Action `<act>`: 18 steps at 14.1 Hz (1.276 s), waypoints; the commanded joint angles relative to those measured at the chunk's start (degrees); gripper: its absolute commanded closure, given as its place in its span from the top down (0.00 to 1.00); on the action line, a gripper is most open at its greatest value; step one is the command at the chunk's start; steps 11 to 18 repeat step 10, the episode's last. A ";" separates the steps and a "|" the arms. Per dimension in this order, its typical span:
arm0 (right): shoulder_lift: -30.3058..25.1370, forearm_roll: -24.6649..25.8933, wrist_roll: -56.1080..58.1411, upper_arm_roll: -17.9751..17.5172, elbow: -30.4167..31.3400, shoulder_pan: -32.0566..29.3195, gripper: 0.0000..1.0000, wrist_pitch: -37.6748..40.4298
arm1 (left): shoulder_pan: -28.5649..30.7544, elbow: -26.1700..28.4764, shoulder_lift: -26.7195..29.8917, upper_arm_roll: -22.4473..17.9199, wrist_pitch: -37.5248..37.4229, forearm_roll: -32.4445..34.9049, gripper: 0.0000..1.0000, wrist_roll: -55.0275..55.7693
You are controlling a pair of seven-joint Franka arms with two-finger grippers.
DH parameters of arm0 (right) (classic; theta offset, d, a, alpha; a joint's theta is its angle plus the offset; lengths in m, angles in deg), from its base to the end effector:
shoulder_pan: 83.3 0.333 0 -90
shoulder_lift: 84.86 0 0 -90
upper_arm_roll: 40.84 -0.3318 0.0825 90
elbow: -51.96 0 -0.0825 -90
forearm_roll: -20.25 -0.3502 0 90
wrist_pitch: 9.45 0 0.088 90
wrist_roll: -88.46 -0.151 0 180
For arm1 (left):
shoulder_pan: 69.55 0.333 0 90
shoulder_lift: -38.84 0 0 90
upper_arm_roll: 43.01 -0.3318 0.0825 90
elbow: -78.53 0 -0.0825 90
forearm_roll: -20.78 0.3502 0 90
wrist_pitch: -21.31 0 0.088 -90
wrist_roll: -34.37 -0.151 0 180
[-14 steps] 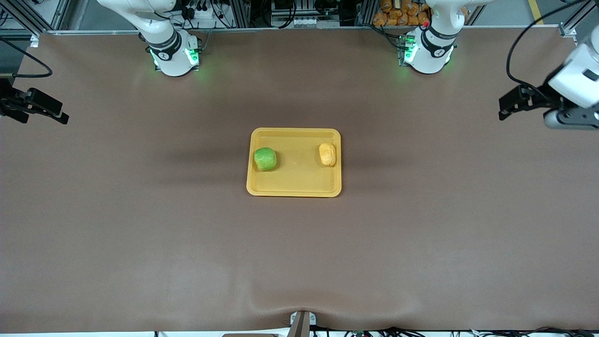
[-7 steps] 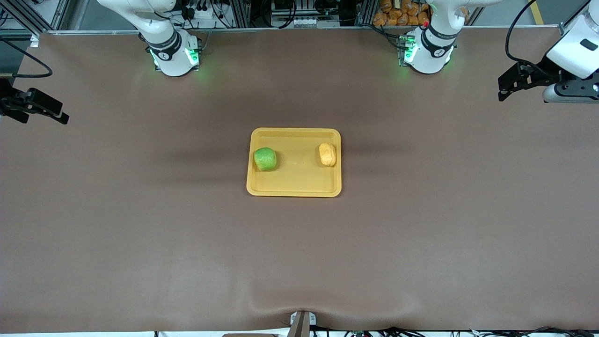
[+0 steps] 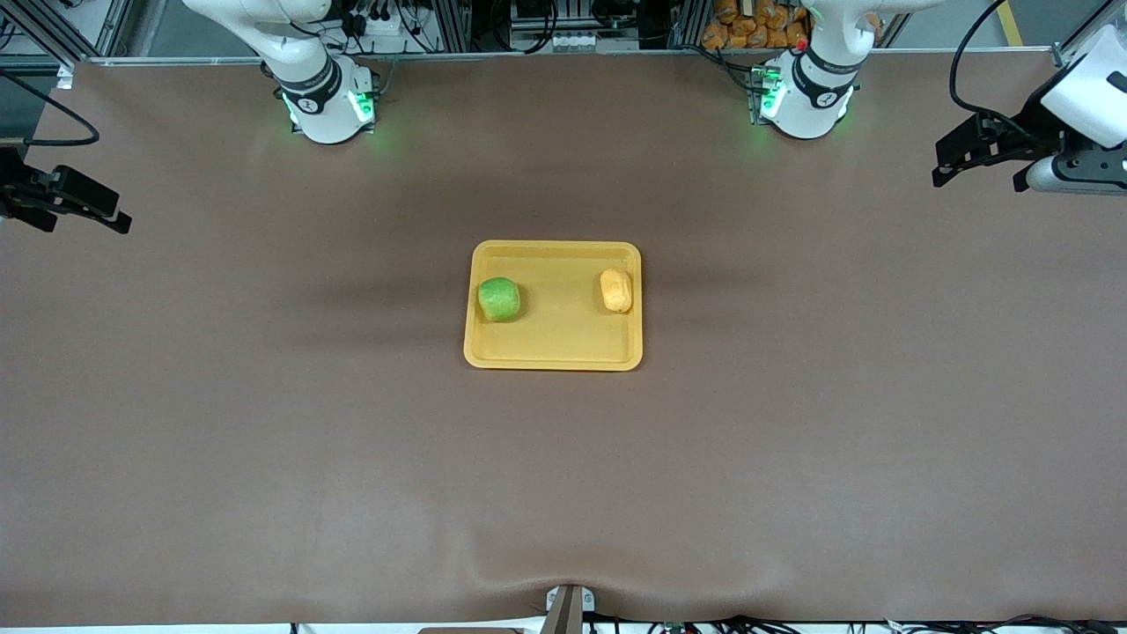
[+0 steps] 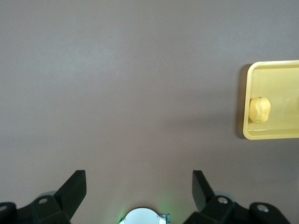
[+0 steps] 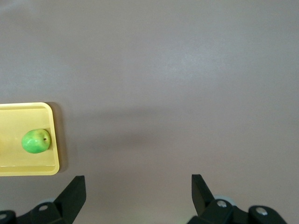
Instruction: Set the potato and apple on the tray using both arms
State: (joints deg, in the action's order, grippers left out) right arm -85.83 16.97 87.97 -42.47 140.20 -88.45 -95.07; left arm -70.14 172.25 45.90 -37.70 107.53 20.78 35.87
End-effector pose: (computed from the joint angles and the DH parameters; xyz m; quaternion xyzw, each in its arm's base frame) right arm 0.5060 -0.0220 0.6120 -0.9989 0.0332 0.0136 0.0287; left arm 0.4701 -0.0516 0.6232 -0.9993 0.0380 0.0037 0.0059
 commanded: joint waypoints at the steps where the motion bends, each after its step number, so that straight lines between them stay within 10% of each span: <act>1: 0.10 -0.76 -0.30 -0.39 -0.26 -0.74 1.00 -0.16 | -0.02 -2.22 -1.08 -0.39 -2.28 -0.35 1.00 -0.01; 18: 0.18 -0.85 -0.39 -0.39 -0.26 -0.83 1.00 -0.16 | 0.33 -2.31 -1.25 -0.39 -2.98 2.46 1.00 0.17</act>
